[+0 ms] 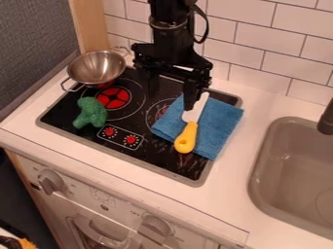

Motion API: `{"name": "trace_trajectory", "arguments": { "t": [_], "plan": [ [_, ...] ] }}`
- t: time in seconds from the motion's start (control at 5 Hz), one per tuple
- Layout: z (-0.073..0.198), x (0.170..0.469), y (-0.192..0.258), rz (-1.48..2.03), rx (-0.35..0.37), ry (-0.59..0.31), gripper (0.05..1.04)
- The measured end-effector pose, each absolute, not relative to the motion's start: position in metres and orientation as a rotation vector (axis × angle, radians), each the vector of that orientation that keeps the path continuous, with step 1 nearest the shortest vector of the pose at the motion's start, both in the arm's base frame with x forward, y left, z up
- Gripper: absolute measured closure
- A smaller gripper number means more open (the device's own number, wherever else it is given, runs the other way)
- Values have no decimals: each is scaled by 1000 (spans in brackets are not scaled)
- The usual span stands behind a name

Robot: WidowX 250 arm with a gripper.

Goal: Put the broccoli to the pan

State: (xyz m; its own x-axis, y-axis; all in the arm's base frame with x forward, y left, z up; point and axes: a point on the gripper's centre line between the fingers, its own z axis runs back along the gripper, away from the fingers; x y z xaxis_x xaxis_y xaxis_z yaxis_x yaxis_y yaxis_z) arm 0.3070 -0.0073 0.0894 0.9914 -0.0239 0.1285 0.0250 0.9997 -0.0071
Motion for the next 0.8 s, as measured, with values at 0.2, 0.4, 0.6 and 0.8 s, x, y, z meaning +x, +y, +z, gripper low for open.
{"name": "trace_trajectory", "arguments": {
  "t": [0.2, 0.4, 0.6, 0.8],
  "plan": [
    [82, 304, -6, -25, -4, -100, 82],
    [76, 286, 17, -20, 42, -39, 82],
    [97, 268, 48, 21, 83, -79, 82],
    [108, 252, 84, 112, 108, -110, 82]
  ]
}}
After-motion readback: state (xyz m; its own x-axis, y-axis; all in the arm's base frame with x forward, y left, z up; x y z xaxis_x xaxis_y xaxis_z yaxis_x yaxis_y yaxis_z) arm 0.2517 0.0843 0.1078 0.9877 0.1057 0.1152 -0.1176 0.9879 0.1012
